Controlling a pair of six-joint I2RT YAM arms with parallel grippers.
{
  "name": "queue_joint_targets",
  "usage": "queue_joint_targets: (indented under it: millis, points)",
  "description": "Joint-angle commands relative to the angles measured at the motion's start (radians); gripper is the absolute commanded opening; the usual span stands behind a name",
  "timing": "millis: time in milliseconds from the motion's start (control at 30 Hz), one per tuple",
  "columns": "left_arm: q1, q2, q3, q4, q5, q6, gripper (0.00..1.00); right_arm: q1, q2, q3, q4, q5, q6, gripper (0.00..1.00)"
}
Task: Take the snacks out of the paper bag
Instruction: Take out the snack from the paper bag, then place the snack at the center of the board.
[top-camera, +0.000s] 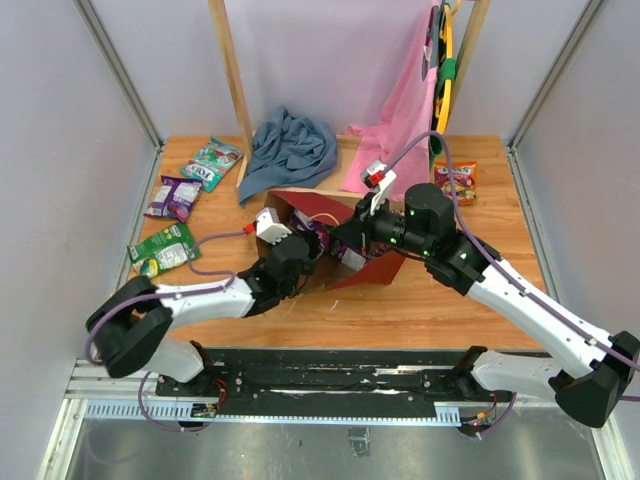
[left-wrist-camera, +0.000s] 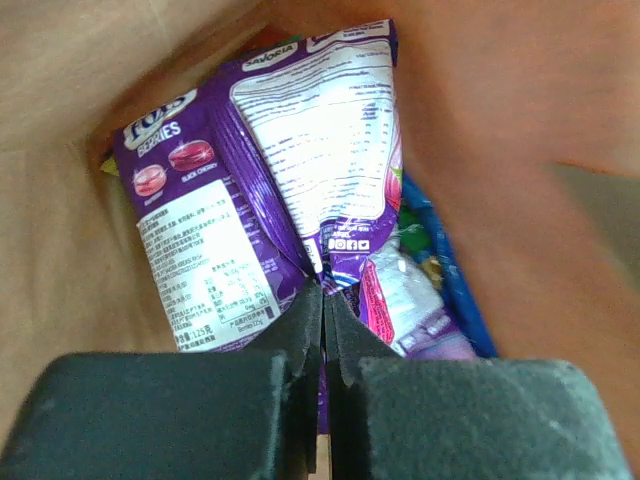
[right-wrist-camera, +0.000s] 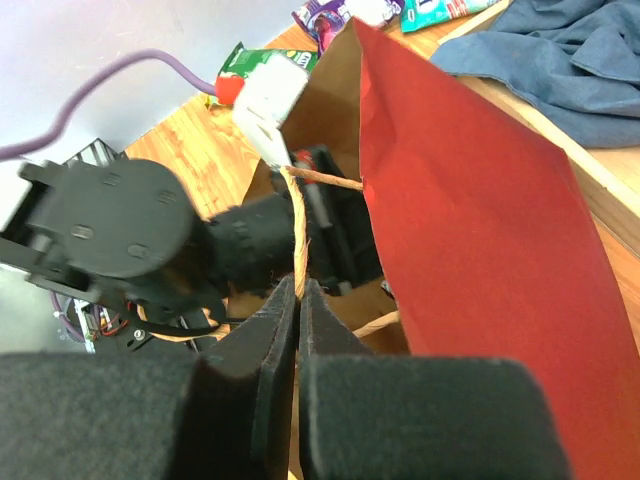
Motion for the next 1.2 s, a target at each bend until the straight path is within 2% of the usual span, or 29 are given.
queue_joint_targets:
  millis: [0,333,467,633,800,933,1033,1167]
  points:
    - [0.005,-0.173,-0.050,0.012,0.040,0.092,0.01,0.014,0.013,0.019,0.027,-0.009,-0.010,0.01]
    - [0.007,-0.584,-0.106,-0.199,0.136,0.255,0.01,0.013,0.040,0.028,0.040,-0.016,-0.010,0.01]
    - [0.006,-0.750,-0.099,-0.307,0.138,0.278,0.01,0.014,0.041,0.027,0.040,-0.015,-0.012,0.01]
    - [0.007,-0.916,-0.061,-0.358,0.206,0.362,0.01,0.014,0.046,0.030,0.047,-0.017,0.001,0.01]
    - [0.007,-1.019,0.019,-0.460,0.231,0.434,0.01,0.013,0.049,0.027,0.055,-0.023,0.018,0.01]
    - [0.007,-1.080,0.055,-0.514,0.122,0.505,0.01,0.013,0.045,0.015,0.062,-0.017,0.019,0.01]
    - [0.007,-1.051,0.116,-0.574,0.061,0.549,0.01,0.013,0.055,0.020,0.060,-0.023,0.015,0.01]
    - [0.007,-1.004,0.150,-0.553,0.051,0.601,0.01,0.015,0.077,0.038,0.064,-0.051,0.019,0.01]
